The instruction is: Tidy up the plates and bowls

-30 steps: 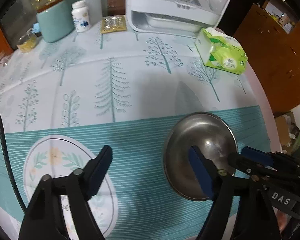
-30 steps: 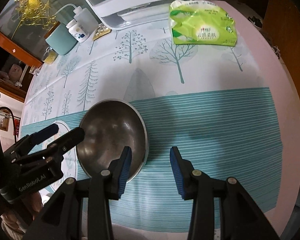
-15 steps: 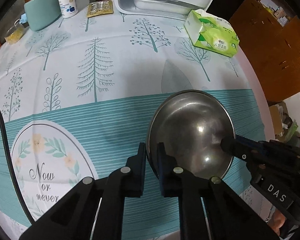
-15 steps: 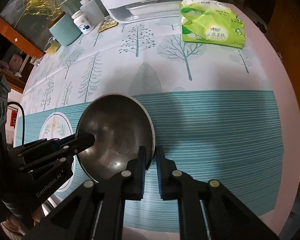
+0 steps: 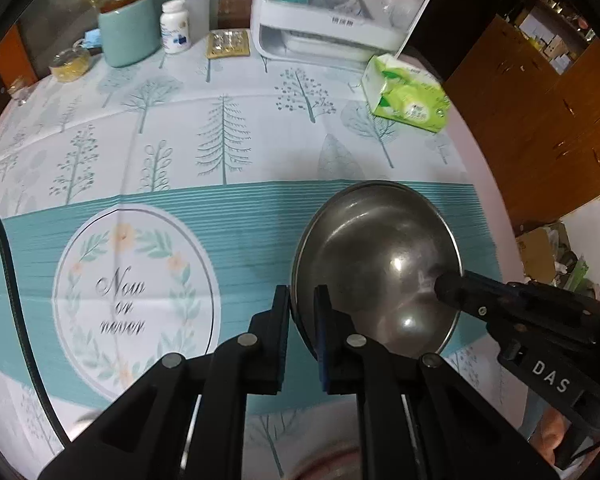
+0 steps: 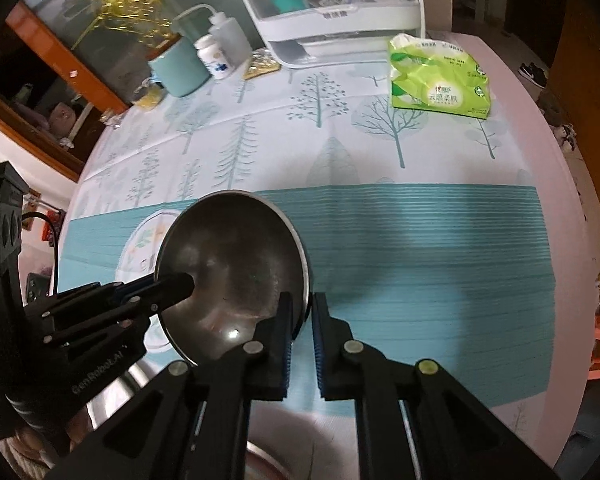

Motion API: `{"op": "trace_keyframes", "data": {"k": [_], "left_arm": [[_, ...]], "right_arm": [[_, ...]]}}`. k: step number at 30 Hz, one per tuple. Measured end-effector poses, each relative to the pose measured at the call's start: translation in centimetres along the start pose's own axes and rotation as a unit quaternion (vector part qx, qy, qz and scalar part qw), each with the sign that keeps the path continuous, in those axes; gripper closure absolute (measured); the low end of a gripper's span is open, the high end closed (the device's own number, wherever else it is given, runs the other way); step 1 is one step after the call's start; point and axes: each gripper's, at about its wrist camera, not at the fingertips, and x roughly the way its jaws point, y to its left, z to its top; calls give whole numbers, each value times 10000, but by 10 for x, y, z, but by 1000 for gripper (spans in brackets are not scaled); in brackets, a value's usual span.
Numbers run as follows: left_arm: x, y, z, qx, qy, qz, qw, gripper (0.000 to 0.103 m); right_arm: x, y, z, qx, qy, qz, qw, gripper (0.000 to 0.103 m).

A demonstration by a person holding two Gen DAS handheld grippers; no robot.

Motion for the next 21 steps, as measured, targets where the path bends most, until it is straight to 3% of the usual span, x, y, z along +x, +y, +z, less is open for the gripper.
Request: {"op": "trace_keyframes", "data": {"k": [8, 21], "left_arm": [[-48, -12, -52, 88, -151, 135, 9998, 91], [-65, -19, -133, 18, 125, 271, 9996, 87]], "right_arm": [[-35, 16, -46, -249, 15, 230, 9994, 94], [-53, 30, -117, -600, 352, 415, 9967, 93]]}}
